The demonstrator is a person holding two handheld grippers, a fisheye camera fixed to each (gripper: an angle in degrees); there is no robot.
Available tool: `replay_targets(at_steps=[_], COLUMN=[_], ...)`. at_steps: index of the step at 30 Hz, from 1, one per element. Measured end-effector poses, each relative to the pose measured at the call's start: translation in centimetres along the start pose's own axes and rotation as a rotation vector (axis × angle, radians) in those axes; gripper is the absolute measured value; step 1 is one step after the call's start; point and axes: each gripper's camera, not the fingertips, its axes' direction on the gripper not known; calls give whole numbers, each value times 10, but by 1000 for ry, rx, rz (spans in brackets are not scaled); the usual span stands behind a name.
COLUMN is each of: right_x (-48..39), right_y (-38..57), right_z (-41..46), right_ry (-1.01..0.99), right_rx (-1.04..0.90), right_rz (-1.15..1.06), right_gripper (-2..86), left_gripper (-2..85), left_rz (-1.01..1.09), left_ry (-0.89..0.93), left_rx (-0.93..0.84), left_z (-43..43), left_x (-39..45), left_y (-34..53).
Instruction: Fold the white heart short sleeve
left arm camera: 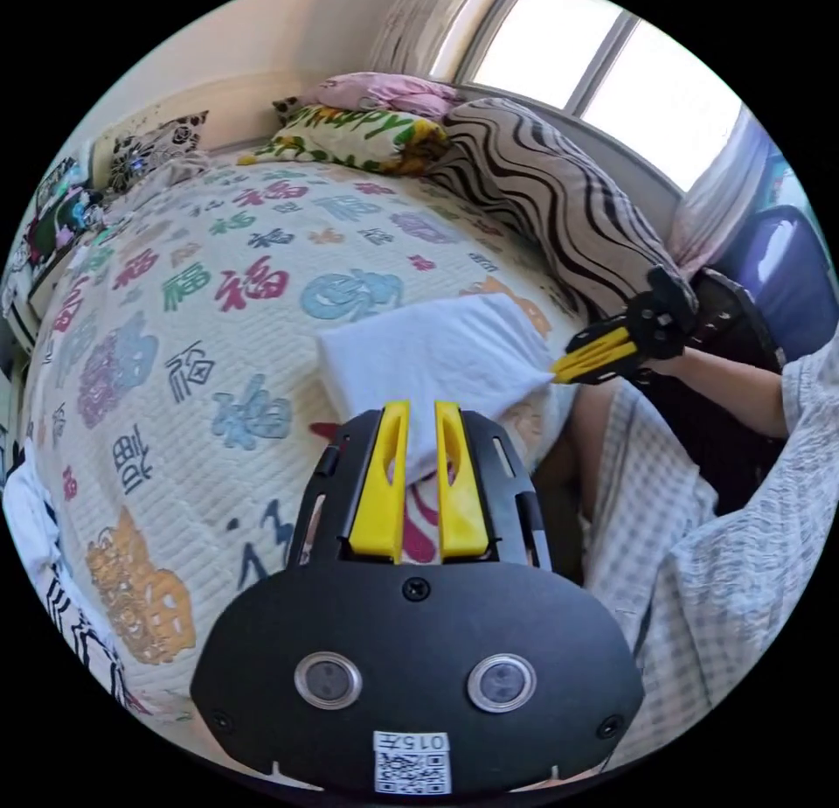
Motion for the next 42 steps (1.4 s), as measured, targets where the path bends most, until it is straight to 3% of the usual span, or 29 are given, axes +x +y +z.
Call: replay_targets(at_steps=[3,7,13,18,23,27,33,37,42], right_x=[19,34,51,73,104,155,222,246,258], right_y=[7,-5,-29,-21,-12,25,62,49,26], right_z=[-17,-21,56,90,103,97,122,167,204], right_ry=[-12,-32,-97,-125,-235,-356,-479,-638,-689], right_rx=[157,289,13,-53,-18,154,370,338,284], right_rz=[123,157,73,136,225,436,668,696,677], right_gripper=[41,47,13,-2,5,57,91,119,123], left_gripper=[100,97,31,13,26,78,120,138,140], left_rz=[-28,-27,-12,13,54,8,-176,-238,-257], left_ry=[3,-44,-49,-38,-4,46,257,492,594], left_rx=[-111,-121,-147,-188,-172,-134,-12,-27,-64], left_z=[22,31,29,33,26,2,-11,10,20], left_x=[-12,-13,-33,-52,-74,-117,-203,-247,-282], left_y=[-7,-6,1,5,10,22,29,31,36])
